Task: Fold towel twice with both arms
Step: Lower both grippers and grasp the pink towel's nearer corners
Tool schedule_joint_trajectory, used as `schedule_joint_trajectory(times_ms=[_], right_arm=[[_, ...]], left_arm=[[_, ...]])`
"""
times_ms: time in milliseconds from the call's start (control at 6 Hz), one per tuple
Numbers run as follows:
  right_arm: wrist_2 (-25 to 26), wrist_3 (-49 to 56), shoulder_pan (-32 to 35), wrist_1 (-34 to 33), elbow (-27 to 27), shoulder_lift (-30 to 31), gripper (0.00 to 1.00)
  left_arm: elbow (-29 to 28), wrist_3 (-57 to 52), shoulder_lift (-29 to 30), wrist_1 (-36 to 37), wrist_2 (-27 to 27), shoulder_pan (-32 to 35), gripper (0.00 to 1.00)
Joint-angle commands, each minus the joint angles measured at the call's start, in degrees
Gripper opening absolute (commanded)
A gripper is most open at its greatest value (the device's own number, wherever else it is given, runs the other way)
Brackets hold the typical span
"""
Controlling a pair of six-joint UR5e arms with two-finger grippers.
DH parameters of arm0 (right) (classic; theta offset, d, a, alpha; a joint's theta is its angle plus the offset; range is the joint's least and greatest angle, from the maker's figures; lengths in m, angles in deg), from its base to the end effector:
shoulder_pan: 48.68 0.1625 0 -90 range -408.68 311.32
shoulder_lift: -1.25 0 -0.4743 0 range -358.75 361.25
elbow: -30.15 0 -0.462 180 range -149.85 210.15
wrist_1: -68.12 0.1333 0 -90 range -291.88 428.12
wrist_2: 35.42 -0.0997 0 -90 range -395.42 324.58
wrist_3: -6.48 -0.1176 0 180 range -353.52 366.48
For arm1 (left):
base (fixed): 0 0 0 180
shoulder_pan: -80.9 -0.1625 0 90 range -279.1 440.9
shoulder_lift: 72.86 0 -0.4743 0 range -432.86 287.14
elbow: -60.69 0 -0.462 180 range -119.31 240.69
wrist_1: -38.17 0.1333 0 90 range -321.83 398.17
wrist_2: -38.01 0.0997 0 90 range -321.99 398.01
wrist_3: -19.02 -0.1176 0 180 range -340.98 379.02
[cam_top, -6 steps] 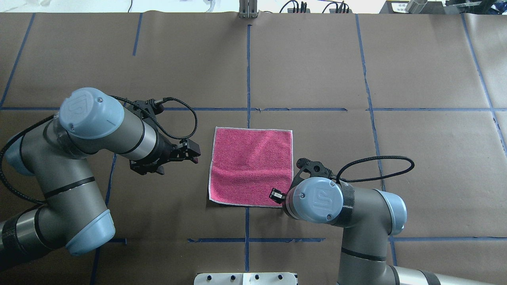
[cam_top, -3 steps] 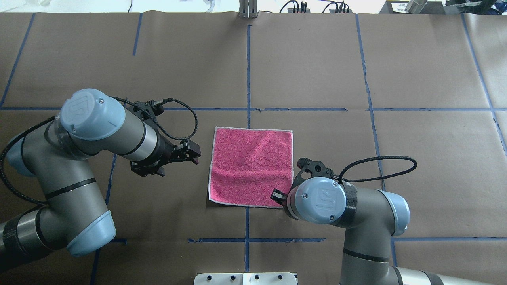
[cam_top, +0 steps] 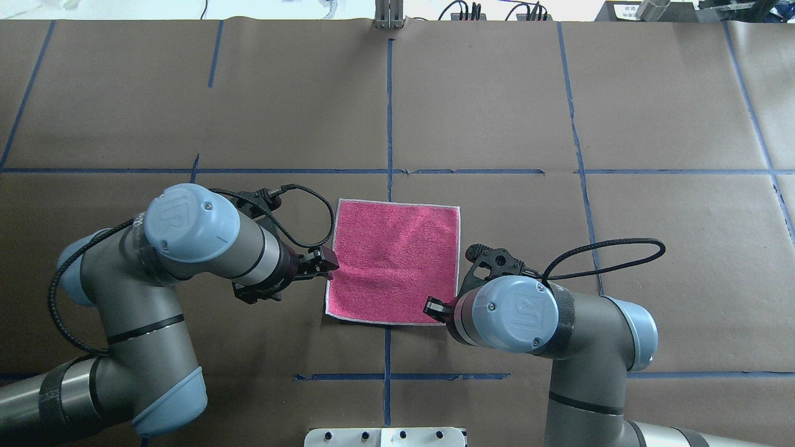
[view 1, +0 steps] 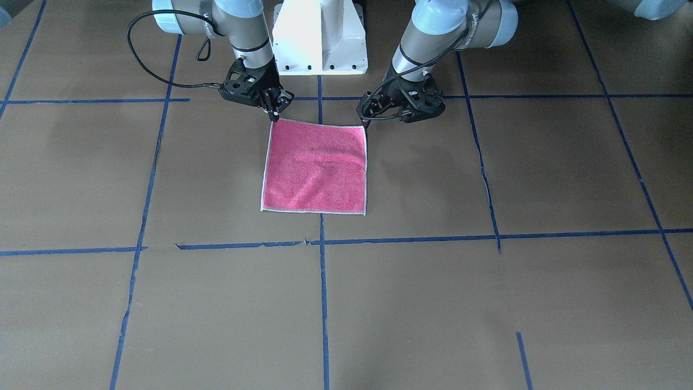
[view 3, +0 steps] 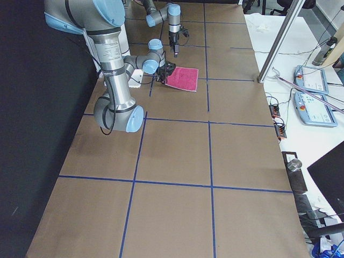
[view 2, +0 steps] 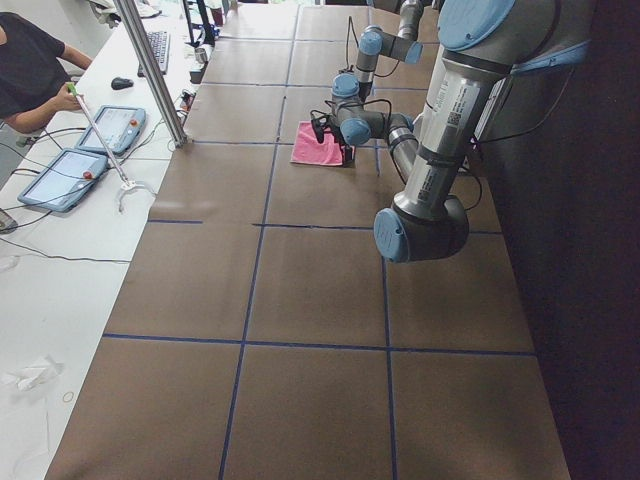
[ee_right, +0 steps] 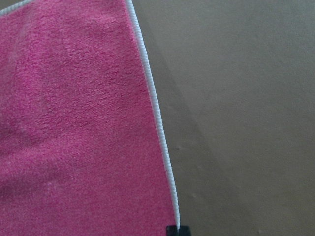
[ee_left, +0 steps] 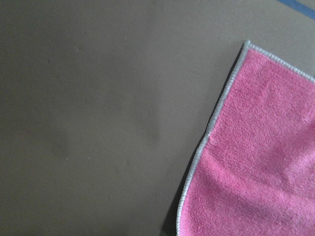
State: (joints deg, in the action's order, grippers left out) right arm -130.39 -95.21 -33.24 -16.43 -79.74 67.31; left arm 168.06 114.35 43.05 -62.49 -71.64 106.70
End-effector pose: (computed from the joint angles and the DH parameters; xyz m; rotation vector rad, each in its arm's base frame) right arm -0.6223 -0.2996 0.2769 -0.0536 -0.8681 0.4063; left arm 0.5820 -0.3855 0.2570 -0.1471 0.9774 -0.3373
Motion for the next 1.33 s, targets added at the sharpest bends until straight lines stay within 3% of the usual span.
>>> schedule_joint_trajectory(times_ms=[0,667,1167], right_arm=[[-0.5,0.7,0.8,-0.4,-0.2,-0.2,0.0],[-2.9,0.3,2.0,-0.5,0.0,-0.2,0.0],[-3.0,0.3,2.2,-0.4,0.1,-0.1,0.0]], left_arm=[[-4.0,1.9,2.0,-0.3,0.8,-2.3,0.99],[-6.2,3.9,3.3,-0.6,1.4,-4.2,0.49],[-6.2,3.8,3.2,-0.7,1.4,-4.7,0.38]])
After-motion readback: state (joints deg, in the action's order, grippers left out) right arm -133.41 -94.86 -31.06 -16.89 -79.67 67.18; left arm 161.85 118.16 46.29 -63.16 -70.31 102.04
